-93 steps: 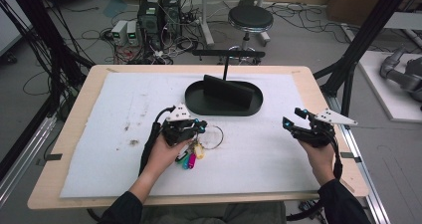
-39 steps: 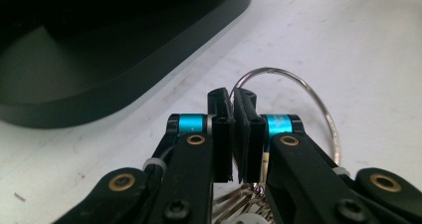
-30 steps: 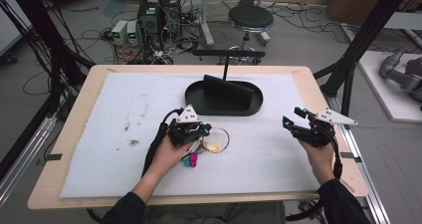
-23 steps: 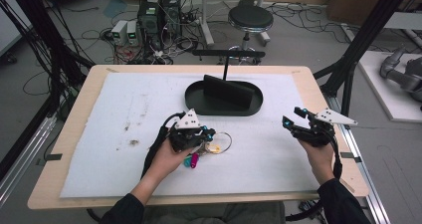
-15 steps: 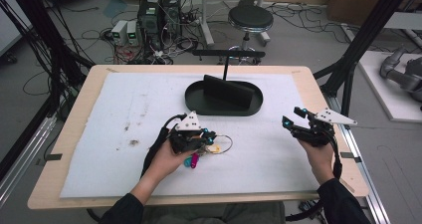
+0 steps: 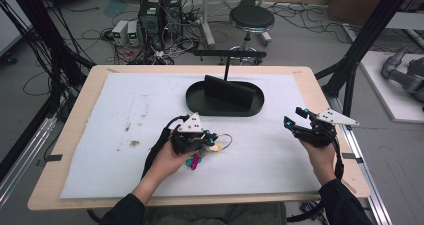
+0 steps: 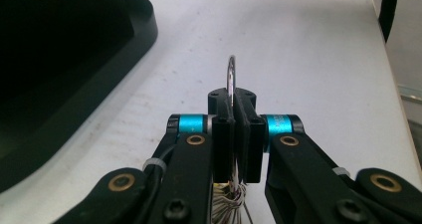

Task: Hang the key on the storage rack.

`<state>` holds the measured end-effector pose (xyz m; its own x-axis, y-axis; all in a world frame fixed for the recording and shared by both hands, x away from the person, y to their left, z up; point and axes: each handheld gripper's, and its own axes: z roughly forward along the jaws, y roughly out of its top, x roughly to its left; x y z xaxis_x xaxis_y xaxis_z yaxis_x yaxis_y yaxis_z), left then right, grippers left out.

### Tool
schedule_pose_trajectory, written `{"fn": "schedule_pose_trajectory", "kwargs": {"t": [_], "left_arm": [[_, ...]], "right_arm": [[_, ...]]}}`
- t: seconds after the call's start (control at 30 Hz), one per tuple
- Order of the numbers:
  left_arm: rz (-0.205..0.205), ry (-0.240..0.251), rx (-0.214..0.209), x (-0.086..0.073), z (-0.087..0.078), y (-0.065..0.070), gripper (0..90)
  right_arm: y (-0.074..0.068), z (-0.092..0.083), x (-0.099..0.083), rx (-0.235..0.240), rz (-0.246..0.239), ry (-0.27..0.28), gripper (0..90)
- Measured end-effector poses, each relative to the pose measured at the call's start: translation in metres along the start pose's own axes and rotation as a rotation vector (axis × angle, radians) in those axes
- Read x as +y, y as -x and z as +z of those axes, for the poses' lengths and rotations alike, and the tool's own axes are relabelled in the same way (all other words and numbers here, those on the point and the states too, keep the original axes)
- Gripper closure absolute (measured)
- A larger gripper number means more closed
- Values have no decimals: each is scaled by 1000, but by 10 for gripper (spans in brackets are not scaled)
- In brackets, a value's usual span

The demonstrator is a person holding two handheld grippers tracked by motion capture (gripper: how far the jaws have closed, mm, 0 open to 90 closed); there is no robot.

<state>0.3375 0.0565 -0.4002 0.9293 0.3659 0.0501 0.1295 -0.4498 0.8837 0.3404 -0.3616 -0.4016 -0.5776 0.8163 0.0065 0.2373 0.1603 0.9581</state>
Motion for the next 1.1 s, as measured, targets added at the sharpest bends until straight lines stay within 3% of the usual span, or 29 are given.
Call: {"fn": "schedule_pose_trajectory", "kwargs": {"t": [0.3, 0.5, 0.73, 1.1], "left_arm": [[20, 97, 35, 19, -19, -7, 864], [11, 156, 65, 29, -31, -14, 864], [-20, 230, 104, 38, -45, -32, 865], [-72, 302, 190, 55, -61, -66, 867]], "right_arm": [[1, 1, 0, -7, -3, 2, 356], [1, 1, 0, -10, 1, 1, 357], [1, 2, 0, -11, 3, 4, 358], [2, 2, 0, -16, 8, 8, 359]]}}
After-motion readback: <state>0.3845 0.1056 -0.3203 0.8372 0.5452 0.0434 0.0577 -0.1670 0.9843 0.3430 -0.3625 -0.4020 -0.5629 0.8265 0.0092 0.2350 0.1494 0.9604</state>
